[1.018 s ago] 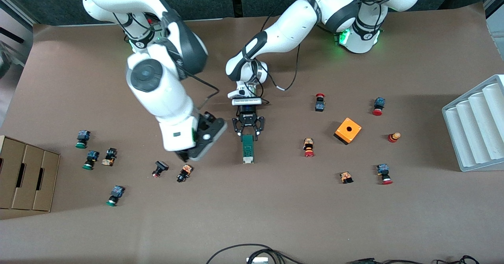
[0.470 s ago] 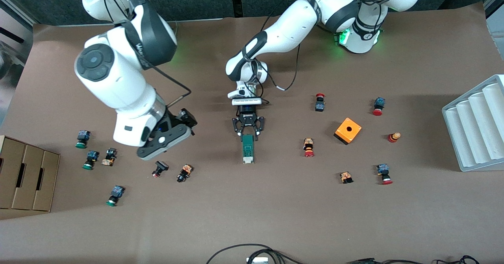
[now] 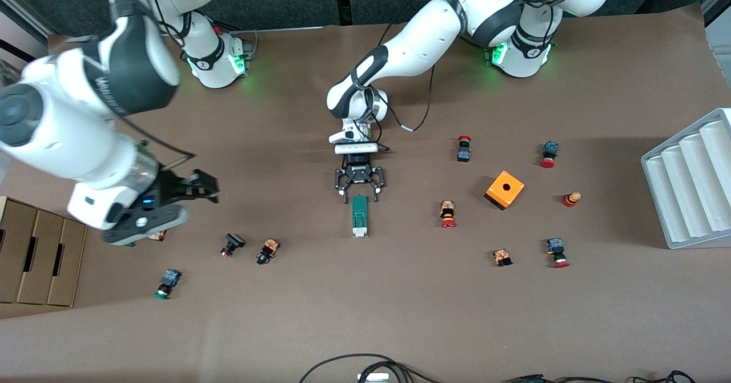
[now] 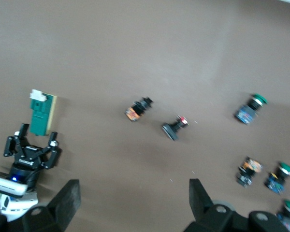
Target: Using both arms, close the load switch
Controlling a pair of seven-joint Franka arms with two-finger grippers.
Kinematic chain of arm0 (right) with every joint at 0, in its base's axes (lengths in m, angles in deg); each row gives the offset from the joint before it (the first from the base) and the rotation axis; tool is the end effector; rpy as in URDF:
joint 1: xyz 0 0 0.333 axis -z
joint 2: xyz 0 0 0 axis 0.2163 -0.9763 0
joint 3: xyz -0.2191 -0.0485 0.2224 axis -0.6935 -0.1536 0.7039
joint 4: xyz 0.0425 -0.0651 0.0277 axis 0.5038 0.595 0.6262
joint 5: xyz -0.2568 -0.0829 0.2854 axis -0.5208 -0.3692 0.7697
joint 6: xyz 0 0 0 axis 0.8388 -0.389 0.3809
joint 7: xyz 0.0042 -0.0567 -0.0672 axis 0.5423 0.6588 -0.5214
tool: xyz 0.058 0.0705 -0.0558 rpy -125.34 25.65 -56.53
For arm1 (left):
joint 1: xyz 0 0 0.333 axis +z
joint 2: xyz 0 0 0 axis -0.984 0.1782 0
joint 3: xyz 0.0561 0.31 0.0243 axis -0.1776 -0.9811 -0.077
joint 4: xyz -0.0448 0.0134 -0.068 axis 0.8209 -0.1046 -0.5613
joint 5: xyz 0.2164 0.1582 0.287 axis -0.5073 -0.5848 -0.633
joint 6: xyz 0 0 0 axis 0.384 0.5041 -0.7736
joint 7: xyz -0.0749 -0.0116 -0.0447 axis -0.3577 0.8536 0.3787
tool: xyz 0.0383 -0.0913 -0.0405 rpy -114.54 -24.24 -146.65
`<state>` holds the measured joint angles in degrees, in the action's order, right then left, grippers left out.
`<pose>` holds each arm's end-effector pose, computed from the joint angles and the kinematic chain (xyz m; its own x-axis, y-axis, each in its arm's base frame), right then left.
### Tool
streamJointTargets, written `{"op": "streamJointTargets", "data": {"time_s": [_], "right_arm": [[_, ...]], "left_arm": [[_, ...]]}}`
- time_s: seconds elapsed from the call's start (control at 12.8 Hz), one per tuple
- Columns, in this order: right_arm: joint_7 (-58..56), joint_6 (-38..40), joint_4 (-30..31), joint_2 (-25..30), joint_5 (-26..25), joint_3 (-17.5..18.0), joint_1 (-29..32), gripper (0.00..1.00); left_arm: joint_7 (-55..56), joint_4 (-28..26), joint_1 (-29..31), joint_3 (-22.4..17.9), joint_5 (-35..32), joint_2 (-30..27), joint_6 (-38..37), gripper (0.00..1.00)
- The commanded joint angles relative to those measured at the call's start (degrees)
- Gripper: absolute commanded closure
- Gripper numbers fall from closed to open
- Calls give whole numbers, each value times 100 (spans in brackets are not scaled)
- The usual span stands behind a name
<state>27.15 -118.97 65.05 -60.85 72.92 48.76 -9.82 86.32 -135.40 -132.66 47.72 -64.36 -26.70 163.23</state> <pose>0.6285 0.1348 0.5475 0.9679 0.2510 0.0148 0.2514 -0.9643 -0.0830 0.3448 -0.5658 0.0484 0.2589 0.0167 0.9658 0.0581 -0.9983 0.0017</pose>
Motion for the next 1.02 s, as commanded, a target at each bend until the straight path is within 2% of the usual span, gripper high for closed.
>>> {"op": "streamJointTargets", "data": {"time_s": [0.0, 0.24, 0.47, 0.71, 0.94], "right_arm": [[-4, 246, 89, 180, 104, 34, 551, 0], [5, 229, 89, 188, 34, -19, 1008, 0], [-21, 255, 37, 188, -395, -36, 1343, 0], [-13, 263, 28, 285, -449, -45, 1563, 0], [-30, 290, 36, 364, -503, -309, 1564, 0]], "left_arm": [[-1222, -56, 98, 87, 1108, -674, 581, 0], [-2559, -56, 106, 79, 2402, -1211, 881, 0], [-3667, -21, 98, 87, 3290, -1527, 881, 0], [-5124, -21, 124, 78, 4135, -1880, 881, 0], [-6137, 5, 133, 52, 4855, -2178, 881, 0]]}}
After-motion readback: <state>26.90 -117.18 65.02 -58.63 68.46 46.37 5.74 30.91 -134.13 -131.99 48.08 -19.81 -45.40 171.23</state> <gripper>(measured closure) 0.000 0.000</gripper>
